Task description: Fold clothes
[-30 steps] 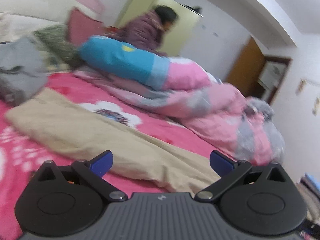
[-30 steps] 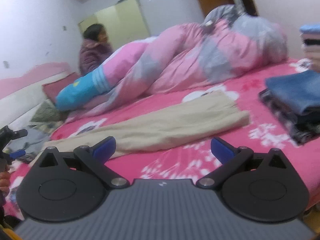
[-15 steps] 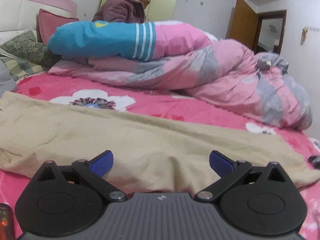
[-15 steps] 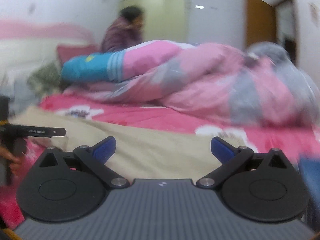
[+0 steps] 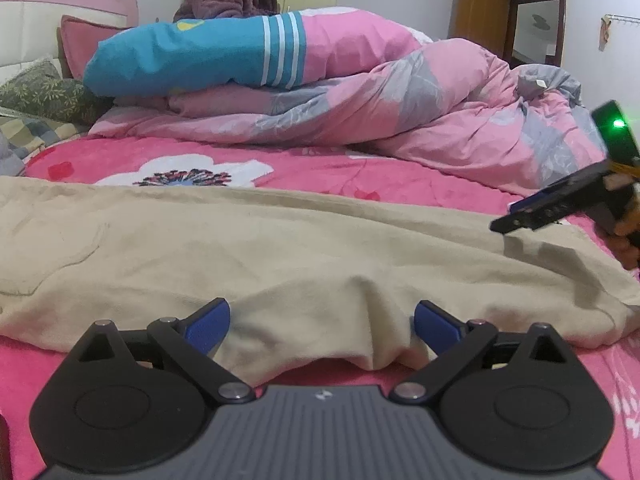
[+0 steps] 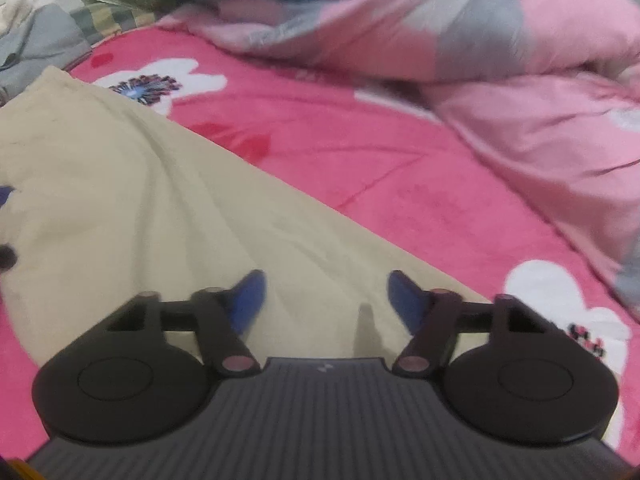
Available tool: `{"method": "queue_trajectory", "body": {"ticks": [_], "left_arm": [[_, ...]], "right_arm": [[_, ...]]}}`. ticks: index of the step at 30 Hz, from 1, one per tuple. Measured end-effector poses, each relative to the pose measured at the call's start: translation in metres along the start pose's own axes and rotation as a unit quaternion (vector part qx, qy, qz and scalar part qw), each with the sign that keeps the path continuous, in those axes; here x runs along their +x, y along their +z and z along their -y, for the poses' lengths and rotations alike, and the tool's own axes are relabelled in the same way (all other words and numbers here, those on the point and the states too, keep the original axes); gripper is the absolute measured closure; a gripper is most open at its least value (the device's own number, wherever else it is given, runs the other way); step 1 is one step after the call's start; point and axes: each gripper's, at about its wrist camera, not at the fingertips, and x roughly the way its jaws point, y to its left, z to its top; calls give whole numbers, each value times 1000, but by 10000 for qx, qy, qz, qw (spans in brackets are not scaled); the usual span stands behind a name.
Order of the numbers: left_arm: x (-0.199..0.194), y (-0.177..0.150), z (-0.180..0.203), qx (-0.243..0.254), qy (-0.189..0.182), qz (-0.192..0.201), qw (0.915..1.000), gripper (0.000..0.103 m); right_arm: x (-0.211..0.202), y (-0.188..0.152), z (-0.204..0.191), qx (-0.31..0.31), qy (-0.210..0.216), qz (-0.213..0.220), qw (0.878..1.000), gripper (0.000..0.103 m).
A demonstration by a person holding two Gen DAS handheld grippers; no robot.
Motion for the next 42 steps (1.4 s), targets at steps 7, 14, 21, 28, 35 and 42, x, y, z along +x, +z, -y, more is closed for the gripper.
{"method": "queue_trajectory", "body": {"ticks": [7,14,21,28,35,42], "left_arm": [[2,-2,3,78,70,-45,9999,4],[3,-2,4,92,81,-48,9999,4],[5,-2,4,123,100,-72,9998,3],[5,-2,4,105,87,-87,9999,3],[5,-2,5,137,115,-91,9998,3],[5,-2,6,165,138,-90,9997,3]], "right_arm": [[15,-8,-15,-306,204,-199,9991,52],[5,-16,-44,-1003,74,-115,9949,52],[-7,-17,-47,-1157,347,-84,9926,54],[-40,-29,-45,-833,1220,109,9890,54],[-60,-39,-27,-39,1959,431,9797,52],[-25,-47,-2,666,1467,-29,9869,55]]}}
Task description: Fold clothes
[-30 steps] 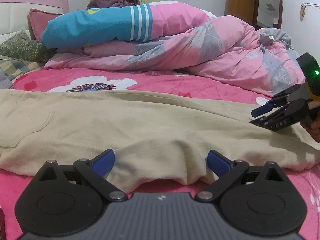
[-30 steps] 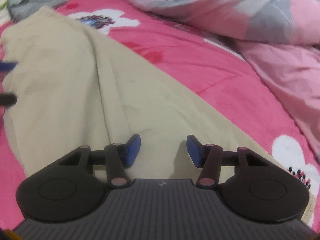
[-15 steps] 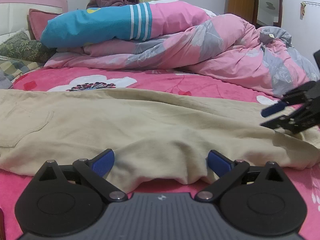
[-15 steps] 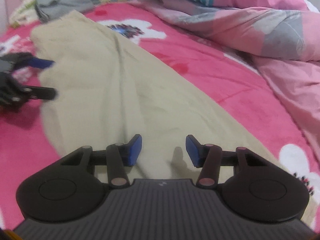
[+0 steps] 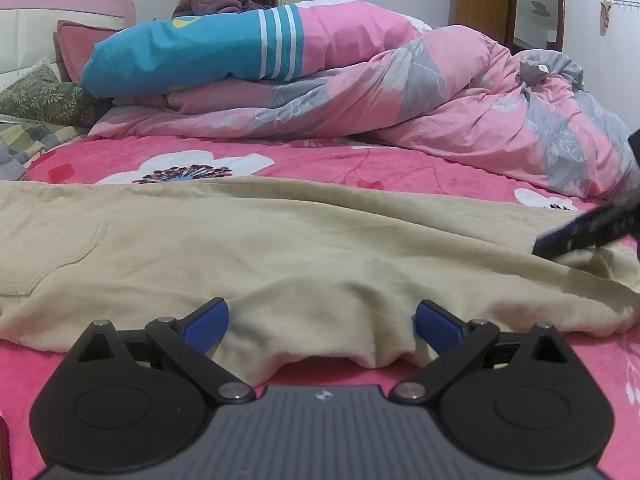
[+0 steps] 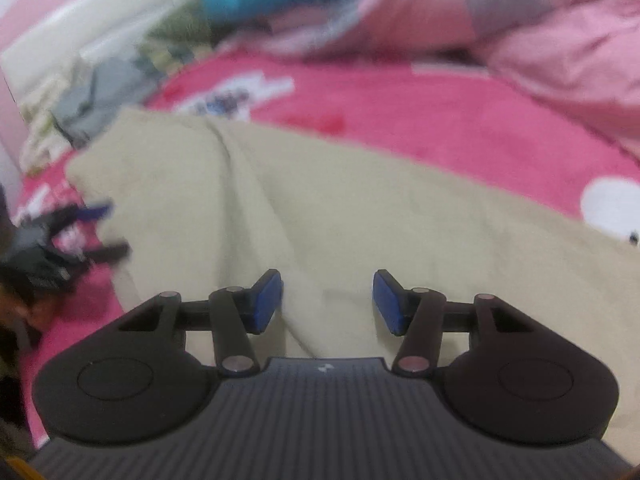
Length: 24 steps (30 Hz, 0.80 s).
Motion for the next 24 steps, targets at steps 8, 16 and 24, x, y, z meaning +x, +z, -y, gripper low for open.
{"method": "queue_trajectory", "body": {"ticks": [8,16,24], "left_arm": [[-1,0,0,-3,-2,3,10000,3],[-1,0,0,-2,-1,2,10000,3],[-1,0,0,4,1,2,10000,3]], "right_arm": [[-13,-12,-41,-742,-302,237,9965,90],[-12,-25,-51,-703,-293,141,9970,86],[-35,-2,5,535,200,977,9936,58]]}}
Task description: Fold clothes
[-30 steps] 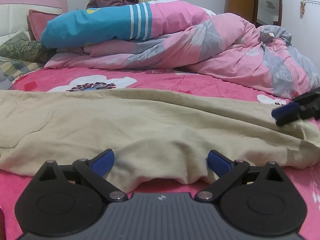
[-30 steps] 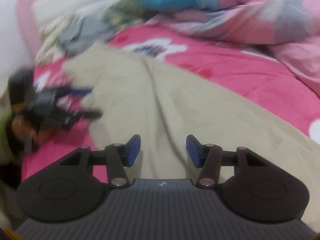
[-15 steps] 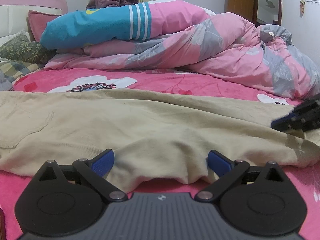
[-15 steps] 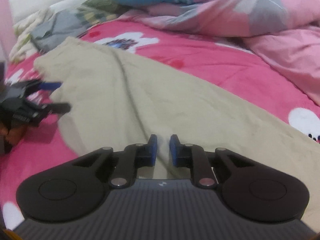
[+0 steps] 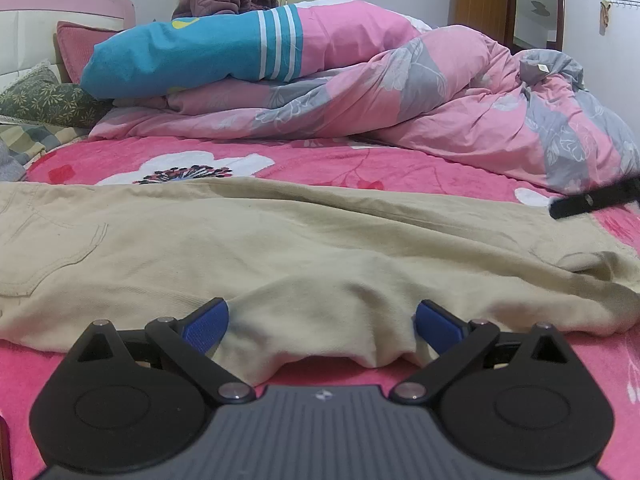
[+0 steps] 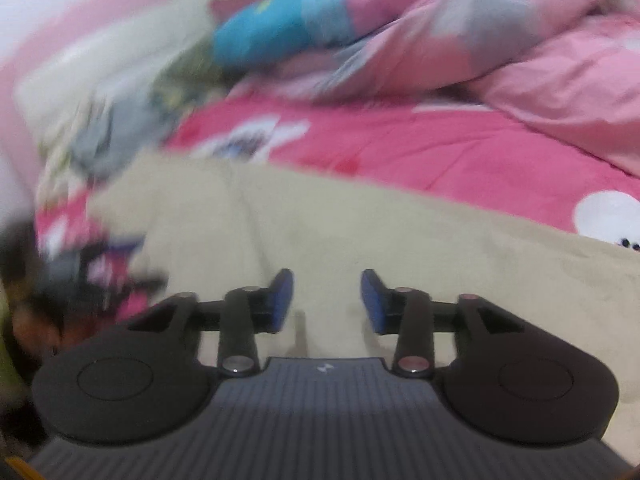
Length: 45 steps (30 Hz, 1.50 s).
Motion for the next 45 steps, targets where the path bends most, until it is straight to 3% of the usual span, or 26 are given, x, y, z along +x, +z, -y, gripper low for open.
{"method": "queue_trajectory", "body": {"ticks": [5,14,18,21,23,25,34,39,42,45], "left_arm": [[0,0,0,22,17,-4,10000,3],[1,0,1,50,34,-7,10000,2],[1,0,1,61,41,-7,10000,2],[1,1,2,62,44,-5,10000,2],[1,1,2,59,41,-2,10000,2],[1,0,2,53,36,3,10000,2],[1,0,1,61,39,20,10000,2],[0,-2,2,86,58,29,9999,2],[0,-1,2,94,63,29,9999,2],[0,-1,2,87,56,32,9999,2]], "right_arm": [[32,-9,29,431,133,-545,9975,57],[37,-25,-8,-586,273,-782,9948,58],[43,-24,-26,-1220,130,-742,9897,76],[46,-25,-39,-1596,-76,-760,9842,81],[43,-25,-47,-1794,-304,-685,9809,93],[36,-25,-57,-2053,-639,-490,9754,98],[30,-10,-80,-2770,-1995,117,9399,100],[59,-4,-76,-2942,-2606,-41,9195,100],[76,-4,-52,-2345,-2319,-435,9430,98],[63,2,-18,-1312,-1801,-376,9741,90]]}}
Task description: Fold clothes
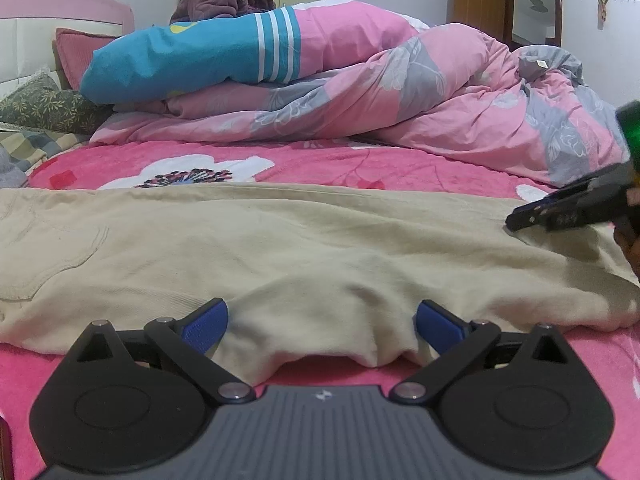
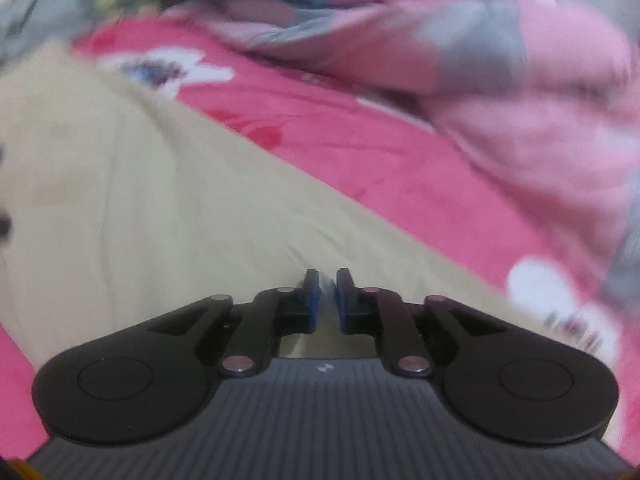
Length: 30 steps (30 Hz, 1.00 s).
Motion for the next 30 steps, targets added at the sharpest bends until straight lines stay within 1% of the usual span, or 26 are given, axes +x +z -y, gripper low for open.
{"method": "queue_trajectory", "body": {"ticks": [2,3,4,6,8,10,12,14,15,19,24,27,30], "left_arm": [[0,0,0,9,6,-3,10000,2],[1,0,1,21,17,-6,10000,2],[1,0,1,36,30,-9,10000,2],[1,0,3,65,54,-13,10000,2],[1,0,4,86,72,-17,9999,2],[1,0,3,80,68,-18,9999,2],[1,1,4,78,67,-19,9999,2],[2,1,3,68,59,-17,10000,2],[1,1,3,57,51,-10,10000,2],[-3,2,-1,-56,8,74,10000,3],[-6,5,-10,-281,-78,141,9995,3],[-6,6,-11,-326,-91,134,9993,3],[-5,6,-10,-300,-81,135,9994,3]], "right_arm": [[-8,-2,20,547,320,133,9979,81],[-11,-2,29,734,452,195,9961,71],[-12,-2,34,803,548,219,9950,60],[-8,-1,39,781,665,129,9946,50],[-2,-1,35,692,755,-26,9947,49],[7,-2,26,458,756,-277,9957,49],[14,-4,15,190,704,-491,9961,51],[11,-4,3,-22,560,-460,9974,72],[8,-2,-4,-146,442,-433,9980,93],[-5,4,-27,-717,-98,-274,9970,98],[-14,27,-25,-811,-684,-5,9944,98],[-8,43,-21,-787,-872,-21,9931,98],[1,53,-15,-805,-957,-57,9921,98]]}}
